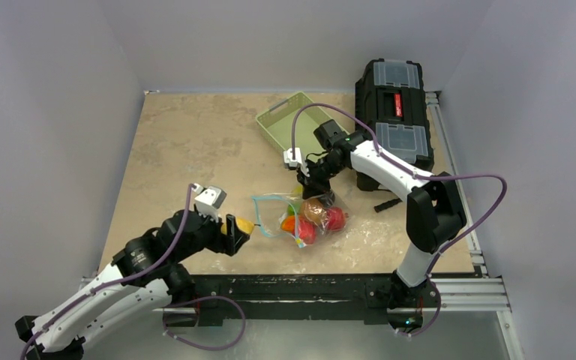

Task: Open the zip-top bag and remove the fake food
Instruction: Place the fake fruit in the bin.

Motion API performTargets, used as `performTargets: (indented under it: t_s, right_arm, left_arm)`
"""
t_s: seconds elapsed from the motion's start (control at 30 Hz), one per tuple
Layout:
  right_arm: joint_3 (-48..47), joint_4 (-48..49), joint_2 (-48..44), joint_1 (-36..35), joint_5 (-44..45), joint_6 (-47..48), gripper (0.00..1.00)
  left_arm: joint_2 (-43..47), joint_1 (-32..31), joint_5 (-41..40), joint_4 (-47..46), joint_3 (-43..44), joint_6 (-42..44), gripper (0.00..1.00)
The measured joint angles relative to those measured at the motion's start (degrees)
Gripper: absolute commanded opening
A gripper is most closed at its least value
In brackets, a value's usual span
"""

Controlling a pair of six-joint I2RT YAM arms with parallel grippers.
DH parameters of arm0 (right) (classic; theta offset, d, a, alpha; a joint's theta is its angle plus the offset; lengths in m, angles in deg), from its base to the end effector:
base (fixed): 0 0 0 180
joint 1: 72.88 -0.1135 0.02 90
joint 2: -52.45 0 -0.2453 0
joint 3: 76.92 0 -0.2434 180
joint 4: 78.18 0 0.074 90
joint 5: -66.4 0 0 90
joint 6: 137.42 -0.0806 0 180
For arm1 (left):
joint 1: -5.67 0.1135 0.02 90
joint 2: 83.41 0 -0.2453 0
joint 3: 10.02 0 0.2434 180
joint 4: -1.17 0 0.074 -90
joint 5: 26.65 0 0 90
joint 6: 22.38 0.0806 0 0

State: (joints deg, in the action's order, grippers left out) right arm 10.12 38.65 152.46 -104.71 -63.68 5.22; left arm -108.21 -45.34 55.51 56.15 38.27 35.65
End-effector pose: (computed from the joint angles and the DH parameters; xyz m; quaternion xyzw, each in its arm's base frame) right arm 0.2701 0.2287 0.1975 -0.6657 0.6457 0.3029 0.2197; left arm 0.1040 -0.1110 0.2330 0.1110 0.8640 -0.2783 0.4047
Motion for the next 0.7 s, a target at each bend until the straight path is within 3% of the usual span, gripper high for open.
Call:
performTargets:
  t_s: [0.7]
  right_arm:
    - [0.0,0.0,0.1,0.0,0.0,0.2,0.17]
  left_arm:
    - [-4.3,0.2,-3.3,-0.1,5.5,1.0,0.0]
